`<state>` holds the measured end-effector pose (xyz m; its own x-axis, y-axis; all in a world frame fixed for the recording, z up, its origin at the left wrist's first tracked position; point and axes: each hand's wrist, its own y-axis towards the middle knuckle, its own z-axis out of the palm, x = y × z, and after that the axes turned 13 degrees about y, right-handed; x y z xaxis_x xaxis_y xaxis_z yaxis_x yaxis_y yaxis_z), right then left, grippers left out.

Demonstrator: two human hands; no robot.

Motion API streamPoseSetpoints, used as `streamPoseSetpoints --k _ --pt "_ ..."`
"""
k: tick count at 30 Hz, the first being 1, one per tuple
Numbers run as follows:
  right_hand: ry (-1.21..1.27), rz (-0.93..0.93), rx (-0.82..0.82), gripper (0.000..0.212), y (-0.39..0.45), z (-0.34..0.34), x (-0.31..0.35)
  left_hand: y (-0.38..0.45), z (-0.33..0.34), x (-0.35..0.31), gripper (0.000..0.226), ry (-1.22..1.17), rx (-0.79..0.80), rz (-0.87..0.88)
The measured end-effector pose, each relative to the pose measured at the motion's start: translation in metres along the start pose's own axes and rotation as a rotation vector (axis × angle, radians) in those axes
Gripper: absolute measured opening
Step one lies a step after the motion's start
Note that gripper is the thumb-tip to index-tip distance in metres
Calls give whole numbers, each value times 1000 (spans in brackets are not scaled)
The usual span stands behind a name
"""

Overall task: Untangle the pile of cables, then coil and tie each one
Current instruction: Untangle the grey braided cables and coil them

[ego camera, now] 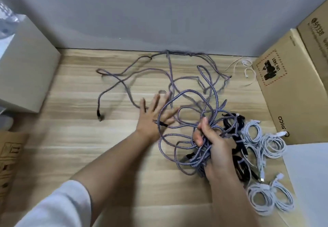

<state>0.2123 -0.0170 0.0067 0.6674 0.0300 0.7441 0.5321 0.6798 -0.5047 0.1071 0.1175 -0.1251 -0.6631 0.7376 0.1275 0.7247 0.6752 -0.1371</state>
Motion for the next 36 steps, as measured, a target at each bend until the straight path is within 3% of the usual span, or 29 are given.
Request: streamPoseSetpoints --k 4,8,13,14,16,19,22,24,27,31,33,36 --pt "-34 41 0 51 -1 1 2 33 -30 36 51 -28 149 -278" --pt "6 58 0 32 -6 6 4 30 -47 64 47 -151 199 -325" --pt "-26 51 33 31 -21 10 2 -26 -83 65 27 -637 -308 -295" --pt "-30 48 32 34 -23 10 1 -40 -95 61 26 -783 -313 -236" --pt "-58 38 50 42 -31 10 0 -73 -121 50 29 -946 -115 -52" --pt "-76 105 121 45 -41 10 -1 -100 -132 32 37 -790 182 132" --pt "-78 165 250 32 -58 12 2 -115 -130 22 35 -798 136 165" --pt "-104 151 334 14 -68 9 3 -128 -126 25 27 -785 59 66" --pt "-123 130 331 26 -74 -6 1 -146 -117 42 24 -663 -113 -282" --pt "-89 240 318 23 -72 -20 -3 -163 -131 58 34 -1168 -364 -638" --pt "-89 355 371 24 -67 -22 -11 -169 -153 55 31 -1376 -388 -633" --pt "-102 550 456 27 -63 -20 -35 -174 -181 35 29 -1523 -343 -460"
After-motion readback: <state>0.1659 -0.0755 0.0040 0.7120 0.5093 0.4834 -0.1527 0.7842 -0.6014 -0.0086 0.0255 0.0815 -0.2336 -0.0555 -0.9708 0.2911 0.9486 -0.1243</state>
